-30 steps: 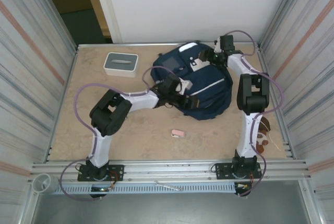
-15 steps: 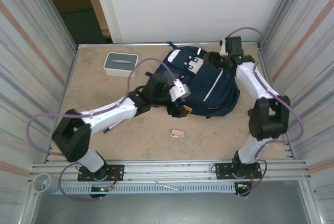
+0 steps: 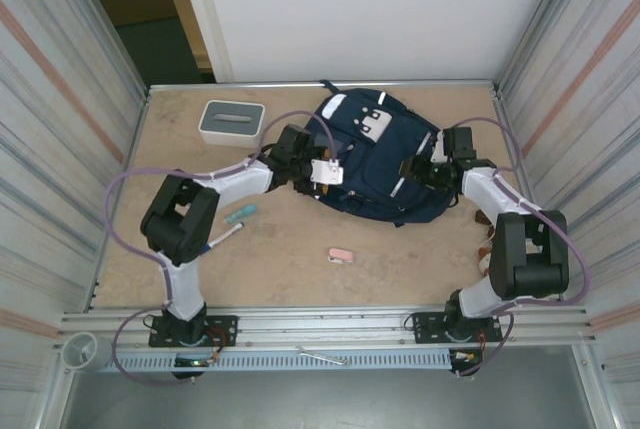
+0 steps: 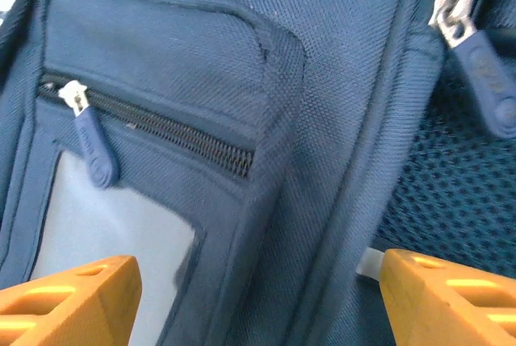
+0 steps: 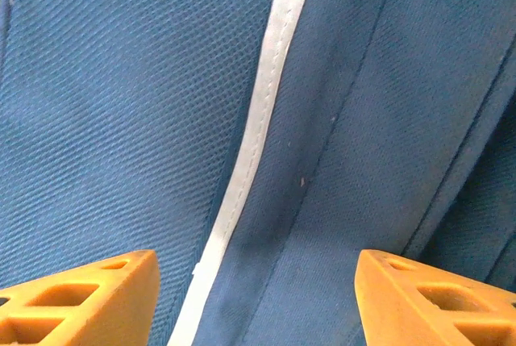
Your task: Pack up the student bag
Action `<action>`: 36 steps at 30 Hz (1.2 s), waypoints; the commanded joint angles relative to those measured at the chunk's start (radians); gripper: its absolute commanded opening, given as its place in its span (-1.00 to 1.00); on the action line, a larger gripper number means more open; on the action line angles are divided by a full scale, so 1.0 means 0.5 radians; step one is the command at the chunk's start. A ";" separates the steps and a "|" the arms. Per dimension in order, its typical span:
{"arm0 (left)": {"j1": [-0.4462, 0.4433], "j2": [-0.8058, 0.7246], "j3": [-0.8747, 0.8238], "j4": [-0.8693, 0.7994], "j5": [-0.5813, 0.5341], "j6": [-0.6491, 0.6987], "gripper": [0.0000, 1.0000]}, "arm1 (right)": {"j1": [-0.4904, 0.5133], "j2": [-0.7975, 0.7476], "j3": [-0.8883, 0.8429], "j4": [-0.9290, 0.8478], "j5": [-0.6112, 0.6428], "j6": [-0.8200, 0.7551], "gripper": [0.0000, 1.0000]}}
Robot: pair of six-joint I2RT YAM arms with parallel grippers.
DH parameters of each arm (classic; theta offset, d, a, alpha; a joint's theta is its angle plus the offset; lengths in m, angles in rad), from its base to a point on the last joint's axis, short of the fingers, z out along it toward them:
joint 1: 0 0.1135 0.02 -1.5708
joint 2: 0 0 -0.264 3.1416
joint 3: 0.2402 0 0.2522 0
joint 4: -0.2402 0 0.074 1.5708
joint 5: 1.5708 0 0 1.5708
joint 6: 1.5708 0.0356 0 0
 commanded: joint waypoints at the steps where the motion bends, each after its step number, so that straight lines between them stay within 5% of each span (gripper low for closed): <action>1: -0.034 0.095 0.126 -0.029 -0.088 0.275 0.46 | -0.011 0.147 0.093 0.058 0.059 0.000 0.26; 7: -0.093 0.147 0.098 -0.131 -0.135 0.136 -0.17 | 0.068 0.391 0.410 -0.016 0.034 -0.067 0.23; 17: -0.119 0.027 -0.142 -0.139 -0.001 -0.550 -0.52 | 0.244 0.895 1.391 -0.451 0.289 -0.255 0.23; 24: -0.068 -0.007 -0.035 -0.262 0.280 -0.925 -0.77 | 0.345 0.202 0.642 -0.061 0.419 -0.299 0.25; 30: 0.050 -0.032 0.142 -0.561 0.712 -1.036 -1.00 | 0.717 -0.376 -0.099 0.238 0.772 -0.362 0.28; 36: 0.144 0.035 0.310 -0.728 1.031 -1.069 -1.00 | 1.130 -0.461 -0.440 0.598 1.272 -0.390 0.35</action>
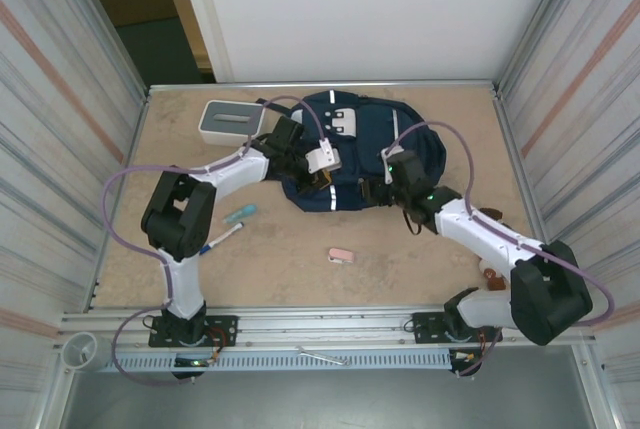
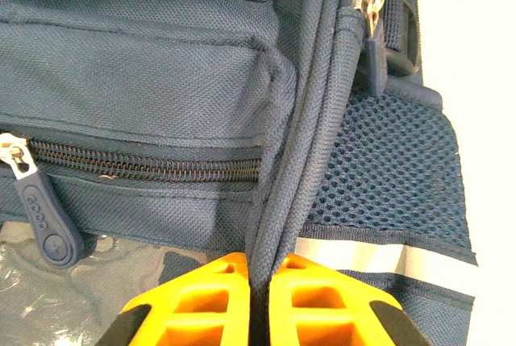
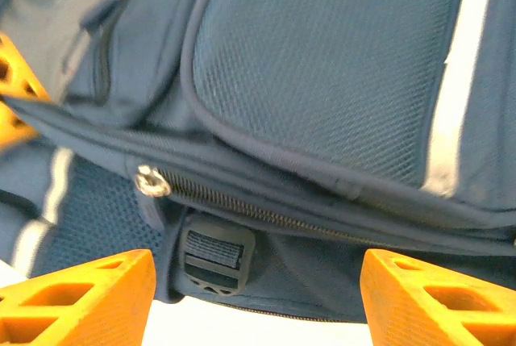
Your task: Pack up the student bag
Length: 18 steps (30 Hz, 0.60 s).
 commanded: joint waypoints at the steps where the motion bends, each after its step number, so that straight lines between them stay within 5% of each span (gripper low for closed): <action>1: 0.039 0.028 0.128 -0.240 0.409 -0.112 -1.00 | 0.174 0.033 -0.088 0.312 0.410 -0.059 0.36; 9: 0.058 0.060 0.173 -0.284 0.474 -0.087 -1.00 | 0.434 0.402 -0.001 0.532 0.807 -0.043 0.38; 18: 0.046 0.071 0.165 -0.300 0.423 -0.055 -1.00 | 0.565 0.669 0.247 0.497 1.262 0.002 0.16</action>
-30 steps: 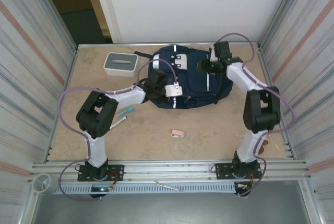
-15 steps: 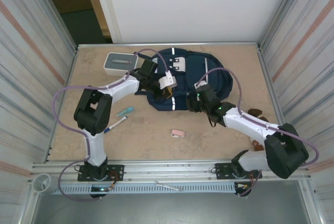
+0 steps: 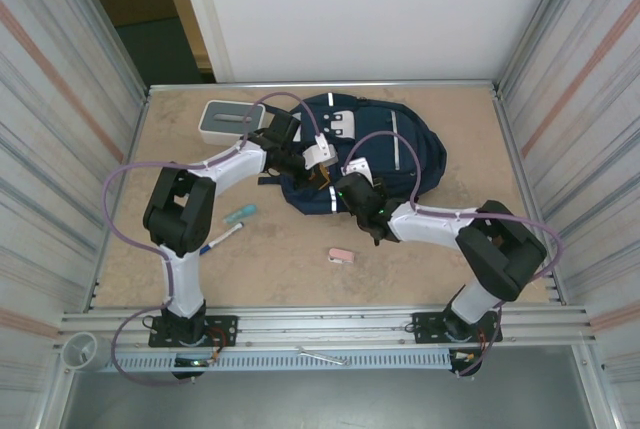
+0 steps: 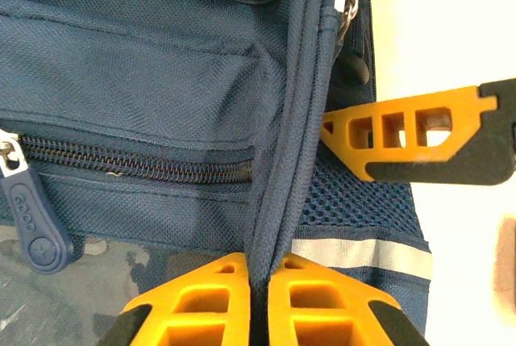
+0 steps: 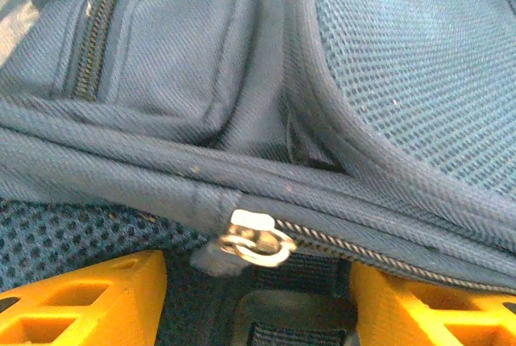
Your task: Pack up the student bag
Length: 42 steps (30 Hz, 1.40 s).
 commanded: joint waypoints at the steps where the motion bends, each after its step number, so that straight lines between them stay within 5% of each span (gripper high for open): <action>1: -0.016 0.010 0.052 -0.104 0.181 -0.008 -1.00 | 0.061 0.060 0.156 0.049 0.307 0.035 0.13; 10: -0.019 0.035 0.060 -0.131 0.123 0.016 -1.00 | 0.114 0.063 0.251 -0.186 0.471 0.122 -0.39; 16: -0.019 0.048 0.063 -0.144 0.037 0.038 -1.00 | 0.103 0.008 0.258 -0.339 0.355 0.178 -0.70; 22: -0.016 0.017 0.006 -0.089 -0.077 0.074 -1.00 | -0.088 -0.192 0.175 -0.462 -0.242 0.225 -0.98; 32: -0.013 -0.028 -0.075 -0.015 -0.176 0.142 -1.00 | -0.648 -0.433 0.050 -0.590 -1.446 0.335 -1.00; 42: -0.013 -0.062 -0.118 0.037 -0.210 0.145 -1.00 | -1.018 -0.501 -0.064 -0.599 -1.906 0.294 -1.00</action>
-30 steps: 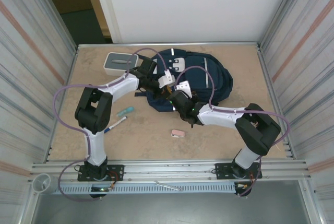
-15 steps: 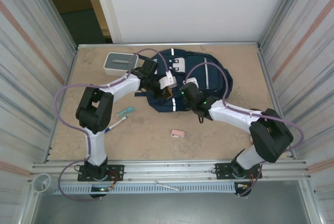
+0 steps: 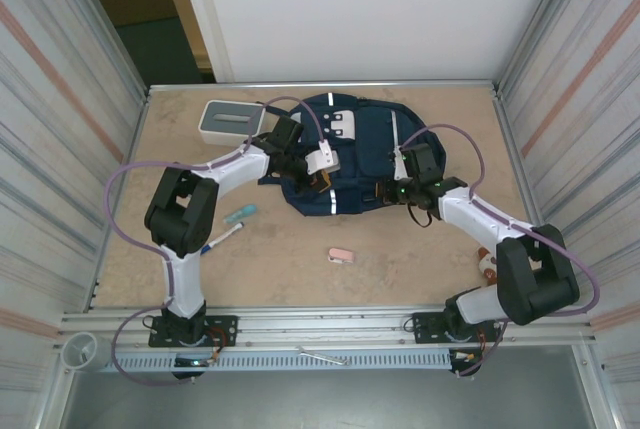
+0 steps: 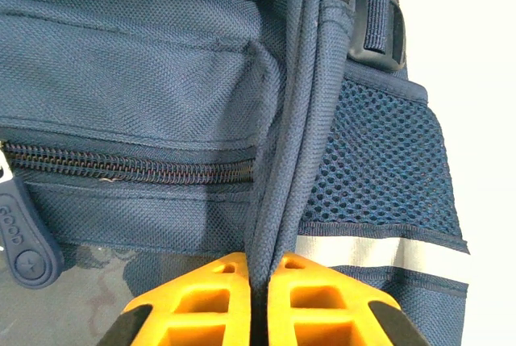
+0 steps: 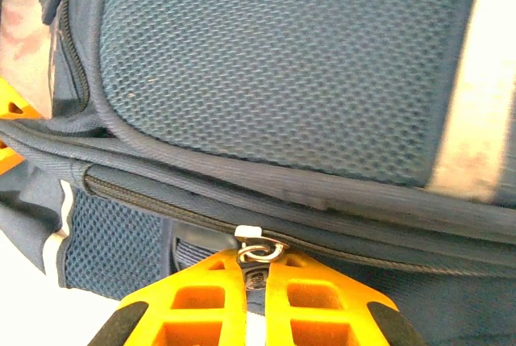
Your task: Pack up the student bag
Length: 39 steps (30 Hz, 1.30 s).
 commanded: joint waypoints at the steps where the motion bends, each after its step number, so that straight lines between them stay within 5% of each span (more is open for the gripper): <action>1: 0.019 -0.067 -0.046 -0.056 -0.071 0.025 -1.00 | -0.108 -0.078 -0.041 -0.057 -0.176 0.026 -1.00; 6: 0.019 -0.058 -0.044 -0.044 -0.049 0.017 -1.00 | -0.122 0.008 -0.070 0.078 -0.337 0.057 -1.00; 8: 0.016 -0.058 -0.046 -0.044 -0.045 0.013 -1.00 | -0.111 0.028 -0.098 0.142 -0.283 0.067 -0.85; 16: 0.013 -0.076 -0.056 -0.049 -0.048 0.021 -1.00 | 0.202 -0.015 -0.119 0.164 0.518 0.014 -0.33; 20: 0.013 -0.076 -0.057 -0.050 -0.042 0.022 -1.00 | 0.339 0.019 -0.107 0.160 0.889 0.006 -0.27; 30: 0.006 -0.082 -0.056 -0.062 -0.054 0.028 -1.00 | 0.534 0.111 -0.043 0.119 1.415 -0.048 -0.47; 39: 0.006 -0.073 -0.053 -0.062 -0.060 0.028 -1.00 | 0.547 0.071 -0.073 0.201 1.379 -0.143 -0.84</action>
